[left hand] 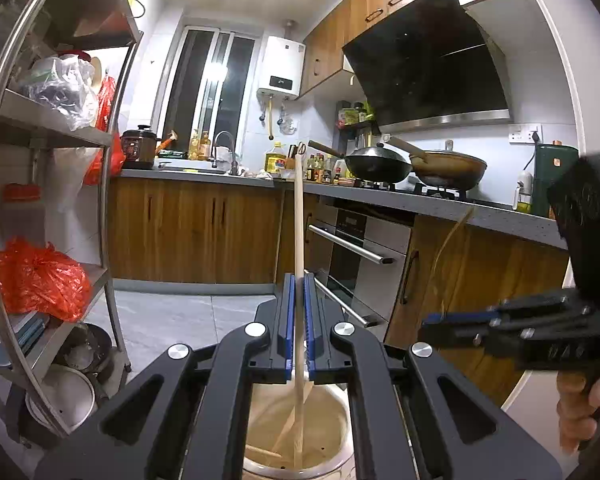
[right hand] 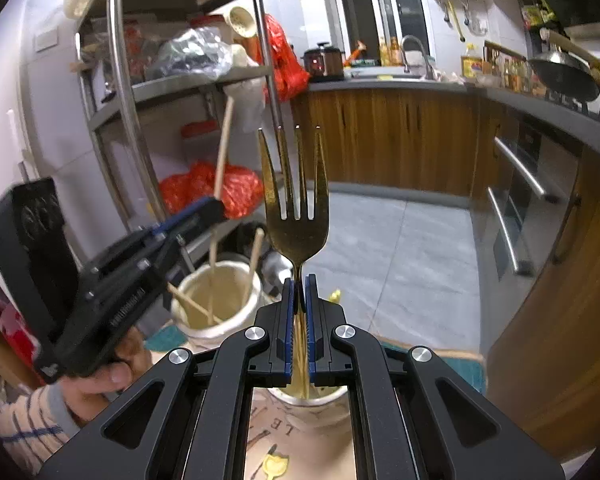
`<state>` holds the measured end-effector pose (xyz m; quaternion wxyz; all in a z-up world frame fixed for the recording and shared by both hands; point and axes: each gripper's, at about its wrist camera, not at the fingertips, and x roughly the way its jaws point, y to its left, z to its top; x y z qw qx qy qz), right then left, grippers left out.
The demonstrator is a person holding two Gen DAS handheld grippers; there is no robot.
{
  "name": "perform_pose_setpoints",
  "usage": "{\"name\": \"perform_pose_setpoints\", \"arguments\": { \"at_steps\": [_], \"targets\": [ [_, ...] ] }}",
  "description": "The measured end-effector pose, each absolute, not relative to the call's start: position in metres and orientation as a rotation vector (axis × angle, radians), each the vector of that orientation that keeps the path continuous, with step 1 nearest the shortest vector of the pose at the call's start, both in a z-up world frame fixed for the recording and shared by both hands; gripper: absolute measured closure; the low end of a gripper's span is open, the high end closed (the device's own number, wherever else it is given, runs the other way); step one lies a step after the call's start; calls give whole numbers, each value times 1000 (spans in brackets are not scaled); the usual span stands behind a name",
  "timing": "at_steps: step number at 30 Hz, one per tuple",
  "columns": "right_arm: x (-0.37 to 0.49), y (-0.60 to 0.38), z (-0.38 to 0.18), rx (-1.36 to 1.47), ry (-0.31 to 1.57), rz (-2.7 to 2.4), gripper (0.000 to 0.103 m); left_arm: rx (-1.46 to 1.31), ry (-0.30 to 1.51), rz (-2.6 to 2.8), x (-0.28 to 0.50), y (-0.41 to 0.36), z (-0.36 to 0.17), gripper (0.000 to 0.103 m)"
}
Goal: Organize utensils
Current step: 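Put the chopstick in the tall holder with left tool while right tool puts gold fork in short holder, then open both tools and withdraw them from the holders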
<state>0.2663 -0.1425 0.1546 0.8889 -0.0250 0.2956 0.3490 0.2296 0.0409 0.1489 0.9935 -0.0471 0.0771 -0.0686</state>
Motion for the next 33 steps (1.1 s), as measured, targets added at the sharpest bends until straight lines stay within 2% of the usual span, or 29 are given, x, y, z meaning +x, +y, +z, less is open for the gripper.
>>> {"name": "perform_pose_setpoints", "arguments": {
  "at_steps": [8,33],
  "targets": [
    [274,-136,129,-50,671,720,97,-77,165,-130,228,40,148,99],
    [301,-137,121,0,711,678,96,-92,175,-134,229,45,149,96]
  ]
}}
